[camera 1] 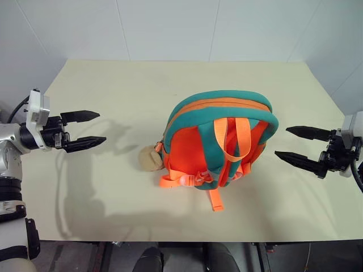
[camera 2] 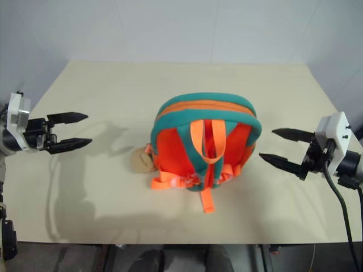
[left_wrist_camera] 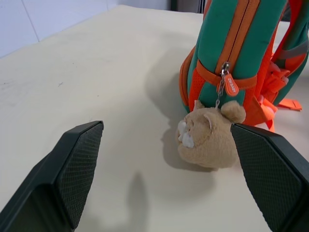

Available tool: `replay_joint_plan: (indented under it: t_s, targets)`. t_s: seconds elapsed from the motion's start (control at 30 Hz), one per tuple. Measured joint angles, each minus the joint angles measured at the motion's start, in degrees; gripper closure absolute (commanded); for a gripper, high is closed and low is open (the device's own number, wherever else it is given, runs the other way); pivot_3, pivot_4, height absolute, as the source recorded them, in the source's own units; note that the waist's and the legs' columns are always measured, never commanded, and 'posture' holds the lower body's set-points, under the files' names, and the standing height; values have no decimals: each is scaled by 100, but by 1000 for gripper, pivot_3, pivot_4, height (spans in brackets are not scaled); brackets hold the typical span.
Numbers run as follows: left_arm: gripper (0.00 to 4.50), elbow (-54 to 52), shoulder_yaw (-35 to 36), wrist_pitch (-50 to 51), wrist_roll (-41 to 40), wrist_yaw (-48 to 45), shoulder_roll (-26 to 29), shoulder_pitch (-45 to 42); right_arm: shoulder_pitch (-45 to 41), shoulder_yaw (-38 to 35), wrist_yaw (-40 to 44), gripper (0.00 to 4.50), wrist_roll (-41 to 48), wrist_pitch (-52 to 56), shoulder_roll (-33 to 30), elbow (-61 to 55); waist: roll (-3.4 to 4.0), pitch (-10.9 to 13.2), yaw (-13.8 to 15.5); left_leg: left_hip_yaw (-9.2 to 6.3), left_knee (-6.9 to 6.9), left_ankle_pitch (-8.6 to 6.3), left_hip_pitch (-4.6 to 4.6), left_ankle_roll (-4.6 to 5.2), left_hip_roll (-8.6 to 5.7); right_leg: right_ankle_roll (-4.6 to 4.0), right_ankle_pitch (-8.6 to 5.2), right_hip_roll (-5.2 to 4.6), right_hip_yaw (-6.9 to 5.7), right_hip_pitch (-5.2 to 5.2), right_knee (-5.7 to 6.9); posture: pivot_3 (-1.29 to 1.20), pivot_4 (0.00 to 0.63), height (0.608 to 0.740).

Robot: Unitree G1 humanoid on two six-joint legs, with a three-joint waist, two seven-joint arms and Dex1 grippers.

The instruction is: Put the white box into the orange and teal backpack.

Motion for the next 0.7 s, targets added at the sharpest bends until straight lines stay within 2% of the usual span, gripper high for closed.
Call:
replay_joint_plan:
  t_s: [0.13, 0.7]
  targets:
    - [0, -116, -3, 52, -26, -79, 2, -6, -251, -10, 12, 21, -27, -71, -49, 310, 0, 0, -13, 1, 11, -2, 5, 4, 0, -2, 2, 1, 1, 4, -1, 0, 150, 740]
    - [0, -679, 191, 93, -184, 173, -109, 447, -292, 19, -5, 21, -33, -88, -62, 416, 0, 0, -4, 1, 13, -4, 3, 5, 3, -3, 3, 3, 2, 4, 7, 0, 150, 740]
